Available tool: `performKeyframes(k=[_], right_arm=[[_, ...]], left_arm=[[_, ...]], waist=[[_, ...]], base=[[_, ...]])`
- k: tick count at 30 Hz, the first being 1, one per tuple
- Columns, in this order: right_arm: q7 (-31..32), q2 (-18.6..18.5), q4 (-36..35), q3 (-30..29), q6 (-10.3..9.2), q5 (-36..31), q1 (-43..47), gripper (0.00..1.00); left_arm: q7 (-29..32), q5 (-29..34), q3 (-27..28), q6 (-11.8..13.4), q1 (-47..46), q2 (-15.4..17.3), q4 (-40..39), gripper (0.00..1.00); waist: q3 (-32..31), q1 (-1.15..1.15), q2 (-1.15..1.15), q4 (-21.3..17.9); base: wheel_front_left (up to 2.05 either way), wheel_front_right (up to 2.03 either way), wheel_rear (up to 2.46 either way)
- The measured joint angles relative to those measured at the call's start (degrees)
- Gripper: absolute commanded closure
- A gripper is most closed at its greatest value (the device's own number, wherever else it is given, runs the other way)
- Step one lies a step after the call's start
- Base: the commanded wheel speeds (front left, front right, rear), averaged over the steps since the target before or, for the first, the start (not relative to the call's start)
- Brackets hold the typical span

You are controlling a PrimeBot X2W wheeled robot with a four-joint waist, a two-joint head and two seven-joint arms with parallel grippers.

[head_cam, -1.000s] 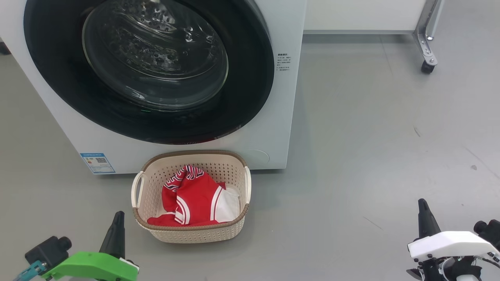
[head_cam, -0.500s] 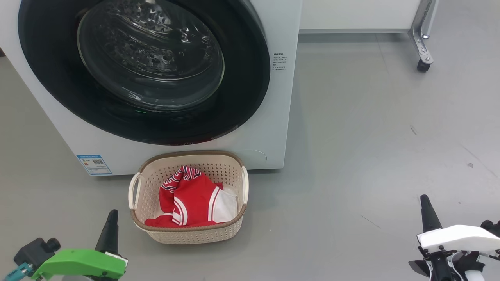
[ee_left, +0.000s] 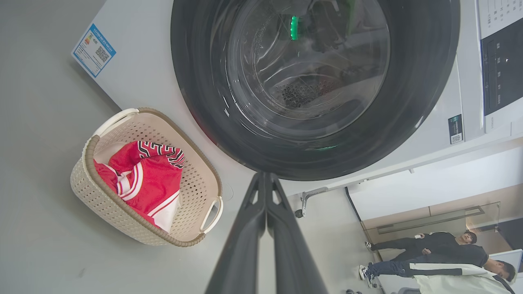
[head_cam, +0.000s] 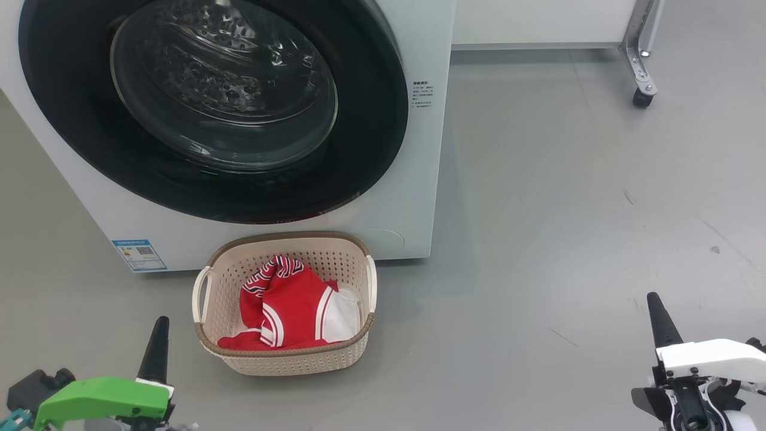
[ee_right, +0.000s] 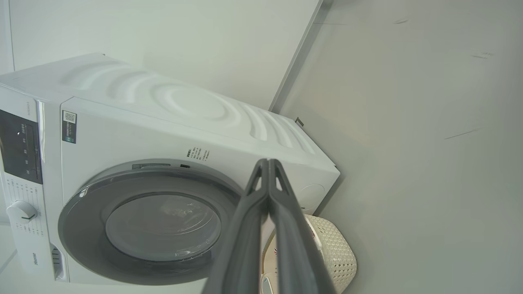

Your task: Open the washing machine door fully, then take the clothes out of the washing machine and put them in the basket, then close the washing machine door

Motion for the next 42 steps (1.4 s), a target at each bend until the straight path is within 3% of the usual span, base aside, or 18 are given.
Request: performKeyframes(k=[23,42], right_arm=[[4.20,0.33,1.72,-3.37,1.96,16.80,-3.07,1.00],[4.45,0.36,1.82,-3.66,2.27,17.69,-3.24,1.00]], left_arm=[[3.39,-15.72,4.64,-1.54,-1.78,-0.79,2.12,1.00],[3.49,-16.08,4.95,-1.77,-2.31,-1.08,2.50,1.00]], waist=[[0.05,0.00,0.00,-1.14],[0.05,0.00,0.00,-1.18]], base=[[0.00,0.00,0.00],[0.00,0.00,0.00]])
